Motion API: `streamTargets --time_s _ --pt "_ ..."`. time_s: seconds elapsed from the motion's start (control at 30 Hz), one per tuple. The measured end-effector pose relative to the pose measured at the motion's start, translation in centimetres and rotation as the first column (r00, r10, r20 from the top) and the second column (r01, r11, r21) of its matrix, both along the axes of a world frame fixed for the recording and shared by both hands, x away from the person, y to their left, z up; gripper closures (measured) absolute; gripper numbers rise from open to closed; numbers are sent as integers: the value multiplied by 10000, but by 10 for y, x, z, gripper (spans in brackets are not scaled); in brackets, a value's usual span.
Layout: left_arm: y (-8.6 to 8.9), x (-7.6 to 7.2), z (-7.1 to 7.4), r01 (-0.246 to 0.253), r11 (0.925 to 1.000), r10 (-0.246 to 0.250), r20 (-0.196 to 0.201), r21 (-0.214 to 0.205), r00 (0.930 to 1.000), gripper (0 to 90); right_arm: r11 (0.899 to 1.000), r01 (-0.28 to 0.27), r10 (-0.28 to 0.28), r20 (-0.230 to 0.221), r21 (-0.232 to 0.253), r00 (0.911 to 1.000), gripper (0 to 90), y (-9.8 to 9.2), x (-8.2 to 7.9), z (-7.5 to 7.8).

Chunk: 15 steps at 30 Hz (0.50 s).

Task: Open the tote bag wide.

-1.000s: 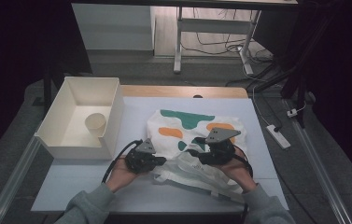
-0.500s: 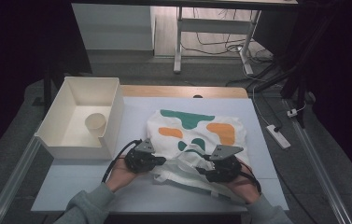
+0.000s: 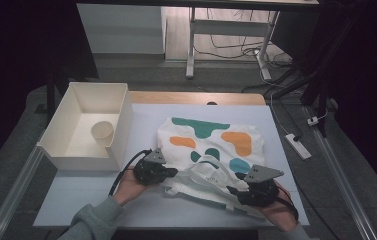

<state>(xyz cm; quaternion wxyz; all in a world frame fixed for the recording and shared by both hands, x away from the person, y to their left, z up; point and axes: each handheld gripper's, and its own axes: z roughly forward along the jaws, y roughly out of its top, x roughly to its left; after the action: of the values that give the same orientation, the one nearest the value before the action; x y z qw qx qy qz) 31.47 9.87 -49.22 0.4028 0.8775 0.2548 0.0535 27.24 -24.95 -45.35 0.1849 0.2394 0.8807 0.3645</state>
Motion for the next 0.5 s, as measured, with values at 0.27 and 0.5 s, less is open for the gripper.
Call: streamTargets --time_s 0.27,0.5 --pt "0 1 0 23 10000 -23 -15 -26 10000 873 9986 -367 359 -194 -384 9992 900 -3 0 1" --pt "1 0 0 16 10000 -16 -30 -52 10000 873 9997 192 -177 803 -181 9966 900 0 17 15"
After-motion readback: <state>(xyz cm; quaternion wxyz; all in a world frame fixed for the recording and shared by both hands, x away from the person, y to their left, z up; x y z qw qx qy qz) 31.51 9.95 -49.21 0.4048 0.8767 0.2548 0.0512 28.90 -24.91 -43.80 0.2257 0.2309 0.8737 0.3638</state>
